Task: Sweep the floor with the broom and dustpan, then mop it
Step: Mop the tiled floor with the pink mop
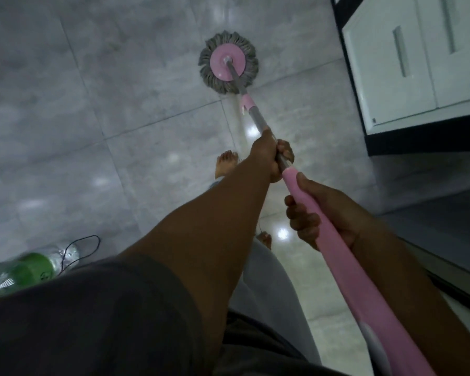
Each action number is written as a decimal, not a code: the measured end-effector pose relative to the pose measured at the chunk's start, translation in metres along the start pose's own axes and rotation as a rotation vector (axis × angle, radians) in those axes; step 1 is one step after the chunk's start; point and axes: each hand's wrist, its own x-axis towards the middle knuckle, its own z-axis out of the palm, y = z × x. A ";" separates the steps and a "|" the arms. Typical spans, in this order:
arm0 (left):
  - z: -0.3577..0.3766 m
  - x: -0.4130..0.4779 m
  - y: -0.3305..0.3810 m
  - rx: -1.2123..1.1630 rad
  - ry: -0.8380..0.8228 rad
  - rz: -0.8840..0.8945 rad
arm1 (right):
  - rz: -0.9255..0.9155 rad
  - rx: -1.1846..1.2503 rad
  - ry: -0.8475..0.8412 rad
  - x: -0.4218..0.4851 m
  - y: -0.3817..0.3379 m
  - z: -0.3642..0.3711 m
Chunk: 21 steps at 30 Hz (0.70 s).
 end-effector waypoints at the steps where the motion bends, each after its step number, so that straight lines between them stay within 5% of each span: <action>1: 0.004 0.004 0.018 -0.013 -0.005 0.007 | -0.001 -0.008 -0.010 0.006 -0.014 0.010; 14: 0.059 0.068 0.285 -0.078 -0.024 0.162 | -0.057 -0.108 -0.094 0.108 -0.226 0.159; 21: 0.048 0.076 0.324 -0.097 -0.033 0.199 | -0.102 -0.090 -0.138 0.136 -0.238 0.187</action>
